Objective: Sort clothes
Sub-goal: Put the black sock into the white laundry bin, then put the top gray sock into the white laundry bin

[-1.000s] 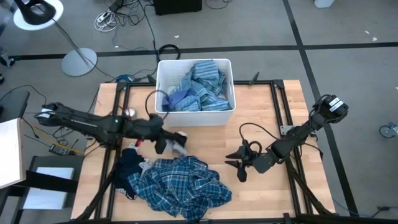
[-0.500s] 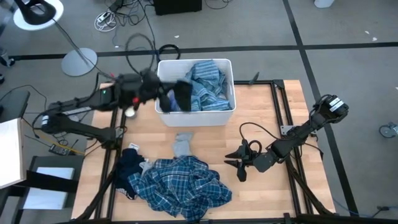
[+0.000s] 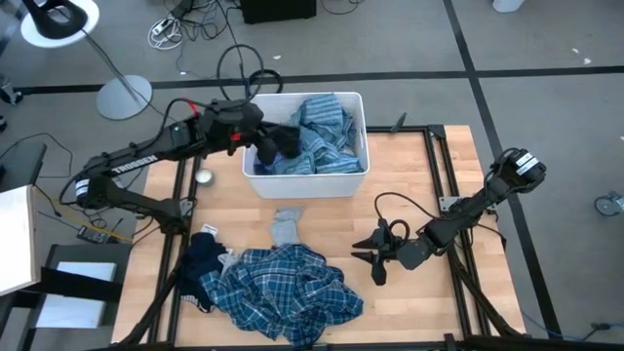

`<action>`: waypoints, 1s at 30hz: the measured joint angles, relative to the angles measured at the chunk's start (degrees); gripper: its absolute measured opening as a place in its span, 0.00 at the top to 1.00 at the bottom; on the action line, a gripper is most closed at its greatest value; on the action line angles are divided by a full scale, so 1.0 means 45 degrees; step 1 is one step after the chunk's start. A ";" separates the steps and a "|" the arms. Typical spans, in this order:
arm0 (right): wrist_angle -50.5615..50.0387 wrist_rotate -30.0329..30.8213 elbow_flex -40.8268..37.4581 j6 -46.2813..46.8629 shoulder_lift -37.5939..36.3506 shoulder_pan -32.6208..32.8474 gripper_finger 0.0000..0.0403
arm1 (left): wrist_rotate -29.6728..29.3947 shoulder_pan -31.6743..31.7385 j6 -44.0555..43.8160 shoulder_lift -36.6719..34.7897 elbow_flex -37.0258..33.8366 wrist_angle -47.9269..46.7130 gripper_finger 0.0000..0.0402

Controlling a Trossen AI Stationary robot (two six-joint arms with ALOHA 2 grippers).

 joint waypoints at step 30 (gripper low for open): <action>-0.0040 -0.0081 0.0000 -0.0037 0.0000 -0.0005 0.72 | -0.1322 -0.6088 -0.5549 0.0504 -0.8421 0.5006 0.75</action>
